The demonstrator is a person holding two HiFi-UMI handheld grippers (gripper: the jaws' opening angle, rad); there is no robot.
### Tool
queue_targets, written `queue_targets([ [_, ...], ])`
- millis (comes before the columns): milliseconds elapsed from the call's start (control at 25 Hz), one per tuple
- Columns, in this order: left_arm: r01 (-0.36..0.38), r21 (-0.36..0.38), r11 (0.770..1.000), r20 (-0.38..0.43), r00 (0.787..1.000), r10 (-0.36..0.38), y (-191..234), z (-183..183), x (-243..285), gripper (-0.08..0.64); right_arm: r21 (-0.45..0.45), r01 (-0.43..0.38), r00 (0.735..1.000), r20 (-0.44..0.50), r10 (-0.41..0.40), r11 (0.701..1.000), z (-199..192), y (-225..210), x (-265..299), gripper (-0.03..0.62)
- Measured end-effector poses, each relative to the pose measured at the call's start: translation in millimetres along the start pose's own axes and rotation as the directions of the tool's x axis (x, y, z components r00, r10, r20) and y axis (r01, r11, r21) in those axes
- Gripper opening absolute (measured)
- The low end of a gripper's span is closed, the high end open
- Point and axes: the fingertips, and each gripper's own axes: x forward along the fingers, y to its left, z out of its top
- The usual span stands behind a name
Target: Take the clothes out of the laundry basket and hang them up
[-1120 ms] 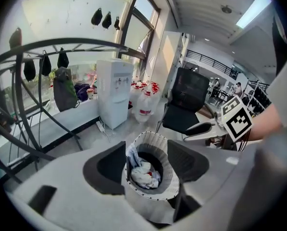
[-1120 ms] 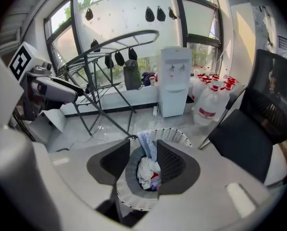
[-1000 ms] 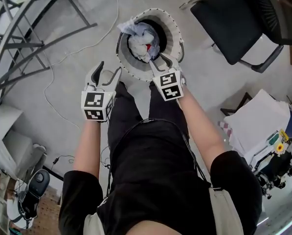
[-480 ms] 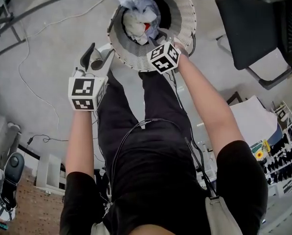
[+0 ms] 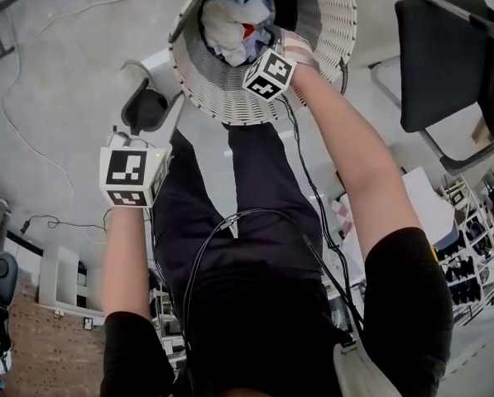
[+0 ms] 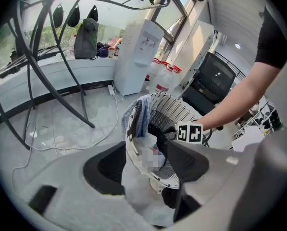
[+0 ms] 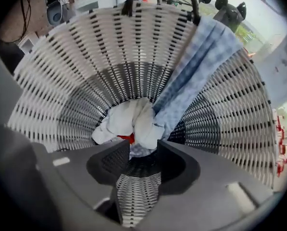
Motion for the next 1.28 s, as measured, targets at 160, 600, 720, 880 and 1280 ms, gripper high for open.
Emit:
queue_targets([
  [160, -0.008, -0.022, 1.000, -0.008, 1.000, 0.008, 0.9, -15.1, 6.3, 0.268, -0.006, 0.045, 0.999, -0.021, -0.045, 0.999, -10.3, -7.2, 40.5, 0.178],
  [600, 0.002, -0.044, 0.999, -0.003, 1.000, -0.002, 1.1, -28.2, 31.7, 0.275, -0.065, 0.032, 0.997, -0.069, -0.037, 0.997, -19.6, 4.3, 130.1, 0.211],
  [720, -0.007, -0.053, 0.999, -0.001, 1.000, 0.007, 2.3, -29.7, 32.4, 0.275, -0.061, 0.064, 0.994, -0.087, -0.069, 0.996, -23.0, -0.6, 143.1, 0.210],
  [880, -0.018, -0.060, 0.998, 0.002, 1.000, 0.019, 4.8, -30.3, 29.4, 0.275, -0.059, 0.146, 0.985, -0.084, -0.150, 0.988, -24.8, -20.9, 143.7, 0.031],
  [1280, -0.002, -0.018, 1.000, 0.063, 0.998, 0.003, -7.4, 17.3, 6.7, 0.275, 0.120, 0.142, 0.989, 0.013, -0.144, 0.983, -3.0, -48.0, 60.0, 0.015],
])
